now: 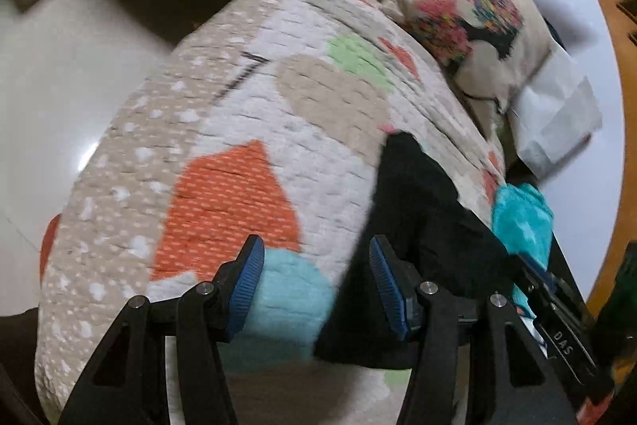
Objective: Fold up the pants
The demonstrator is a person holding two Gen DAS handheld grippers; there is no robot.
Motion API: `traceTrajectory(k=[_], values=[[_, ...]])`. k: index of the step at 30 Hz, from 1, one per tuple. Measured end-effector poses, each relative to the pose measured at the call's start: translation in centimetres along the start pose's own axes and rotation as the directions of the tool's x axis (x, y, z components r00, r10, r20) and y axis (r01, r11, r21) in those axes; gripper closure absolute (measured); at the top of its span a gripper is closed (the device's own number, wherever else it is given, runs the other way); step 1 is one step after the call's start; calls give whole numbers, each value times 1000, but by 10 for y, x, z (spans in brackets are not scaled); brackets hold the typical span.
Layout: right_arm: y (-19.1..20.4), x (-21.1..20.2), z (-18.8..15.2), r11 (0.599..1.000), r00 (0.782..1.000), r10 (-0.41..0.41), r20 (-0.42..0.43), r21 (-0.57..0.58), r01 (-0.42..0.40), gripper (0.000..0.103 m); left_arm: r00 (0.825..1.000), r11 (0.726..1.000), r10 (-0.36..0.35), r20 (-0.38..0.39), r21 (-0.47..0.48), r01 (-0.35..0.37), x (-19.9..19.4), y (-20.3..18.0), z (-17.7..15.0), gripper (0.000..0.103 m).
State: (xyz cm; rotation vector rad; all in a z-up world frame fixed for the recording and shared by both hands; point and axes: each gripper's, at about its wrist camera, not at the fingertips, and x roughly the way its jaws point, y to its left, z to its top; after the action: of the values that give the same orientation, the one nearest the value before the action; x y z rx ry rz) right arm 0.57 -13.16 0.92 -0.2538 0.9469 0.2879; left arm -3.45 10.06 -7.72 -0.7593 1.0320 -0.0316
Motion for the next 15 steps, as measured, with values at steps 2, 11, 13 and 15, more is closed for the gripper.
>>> traceTrajectory(k=[2, 11, 13, 15], values=[[32, 16, 14, 997, 1000, 27, -13, -73, -27, 57, 1000, 999, 14, 24, -40, -13, -6, 12, 5, 49], [42, 47, -11, 997, 995, -36, -96, -73, 29, 98, 996, 998, 39, 83, -43, -36, -19, 16, 15, 49], [25, 29, -21, 997, 994, -68, -81, -31, 65, 98, 998, 999, 25, 55, -36, -23, -11, 12, 13, 49], [1, 16, -41, 996, 991, -77, -109, 34, 81, 97, 999, 1000, 12, 29, -25, -12, -3, 7, 7, 49]])
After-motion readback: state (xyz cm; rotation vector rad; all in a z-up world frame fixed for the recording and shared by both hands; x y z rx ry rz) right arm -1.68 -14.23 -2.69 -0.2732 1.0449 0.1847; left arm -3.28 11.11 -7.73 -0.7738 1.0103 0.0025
